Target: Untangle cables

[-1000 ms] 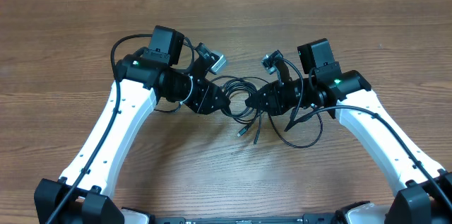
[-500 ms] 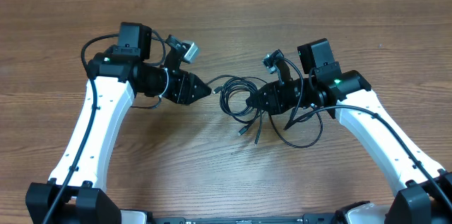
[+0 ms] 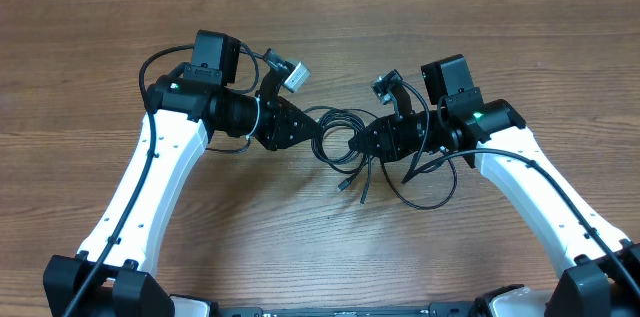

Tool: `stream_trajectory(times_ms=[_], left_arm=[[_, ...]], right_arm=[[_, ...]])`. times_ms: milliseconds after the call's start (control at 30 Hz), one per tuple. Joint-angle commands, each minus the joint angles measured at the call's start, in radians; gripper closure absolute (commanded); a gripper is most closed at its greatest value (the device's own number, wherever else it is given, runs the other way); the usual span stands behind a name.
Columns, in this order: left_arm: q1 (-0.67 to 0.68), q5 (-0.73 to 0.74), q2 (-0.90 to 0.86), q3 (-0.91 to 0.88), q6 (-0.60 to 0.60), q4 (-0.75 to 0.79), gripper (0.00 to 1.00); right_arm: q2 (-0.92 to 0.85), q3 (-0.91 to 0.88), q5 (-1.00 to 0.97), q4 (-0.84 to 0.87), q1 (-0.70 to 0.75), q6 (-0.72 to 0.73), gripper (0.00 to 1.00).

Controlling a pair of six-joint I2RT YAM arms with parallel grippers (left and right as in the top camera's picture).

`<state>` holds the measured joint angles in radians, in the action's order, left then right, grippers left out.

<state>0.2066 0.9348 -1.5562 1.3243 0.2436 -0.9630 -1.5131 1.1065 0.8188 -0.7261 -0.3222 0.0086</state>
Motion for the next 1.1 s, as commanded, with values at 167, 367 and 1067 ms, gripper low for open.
stream_trajectory(times_ms=[167,367,1067], left_arm=[[0.028,0.021,-0.003,0.002,0.015,0.021,0.83],[0.077,-0.119,-0.018,0.001,-0.012,0.037,0.81],[0.121,-0.293,-0.058,0.131,-0.095,0.126,0.83]], right_arm=[[0.006,0.007,0.002,0.004,0.002,0.014,0.96],[0.006,0.007,0.002,0.003,0.002,0.014,0.96],[0.005,0.007,0.002,0.0,0.002,0.014,0.96]])
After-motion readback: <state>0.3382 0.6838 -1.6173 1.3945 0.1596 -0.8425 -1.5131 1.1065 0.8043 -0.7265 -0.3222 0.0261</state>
